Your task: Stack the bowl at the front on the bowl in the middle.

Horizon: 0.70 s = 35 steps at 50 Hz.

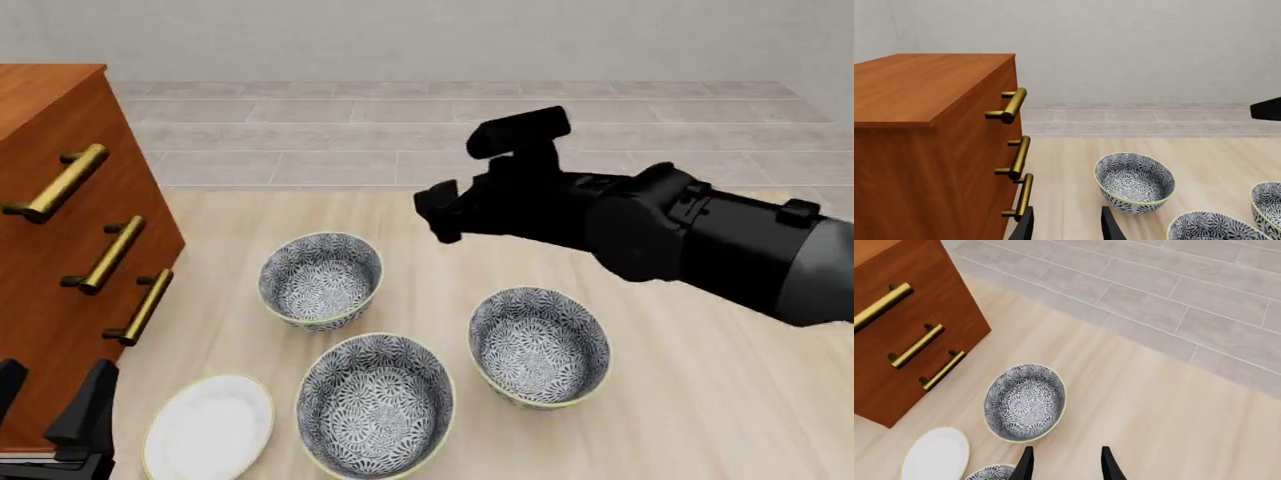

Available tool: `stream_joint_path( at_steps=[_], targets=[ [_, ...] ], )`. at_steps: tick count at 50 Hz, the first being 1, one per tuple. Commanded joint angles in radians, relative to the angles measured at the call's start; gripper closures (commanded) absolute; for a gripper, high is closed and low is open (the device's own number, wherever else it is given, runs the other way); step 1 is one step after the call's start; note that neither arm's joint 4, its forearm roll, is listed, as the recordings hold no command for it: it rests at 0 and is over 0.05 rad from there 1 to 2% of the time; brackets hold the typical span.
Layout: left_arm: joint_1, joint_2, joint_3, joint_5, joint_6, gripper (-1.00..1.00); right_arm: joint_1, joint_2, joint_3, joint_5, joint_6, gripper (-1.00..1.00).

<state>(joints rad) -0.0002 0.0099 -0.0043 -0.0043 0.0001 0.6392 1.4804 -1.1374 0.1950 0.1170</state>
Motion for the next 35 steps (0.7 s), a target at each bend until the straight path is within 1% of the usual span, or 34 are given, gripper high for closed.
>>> stream_joint_path(
  at_steps=[1,5,14,23,31,35],
  targets=[
    [0.000,0.000,0.000,0.000,0.000,-1.00,0.012,0.120,-0.117,0.044,0.016,-1.00],
    [0.000,0.000,0.000,0.000,0.000,-1.00,0.005,0.175,-0.156,0.051,0.012,-1.00],
    [0.000,0.001,0.000,-0.001,0.000,-1.00,0.025,0.241,-0.212,0.070,0.015,-1.00],
    [0.000,0.001,0.000,-0.001,0.000,-1.00,0.044,0.300,-0.268,0.084,0.048,-1.00],
    [0.000,0.001,0.000,-0.001,0.000,-1.00,0.025,0.360,-0.319,0.096,0.065,-1.00],
    [0.000,0.001,0.000,-0.001,0.000,-1.00,0.015,0.386,-0.341,0.100,0.065,-1.00]
  ],
)
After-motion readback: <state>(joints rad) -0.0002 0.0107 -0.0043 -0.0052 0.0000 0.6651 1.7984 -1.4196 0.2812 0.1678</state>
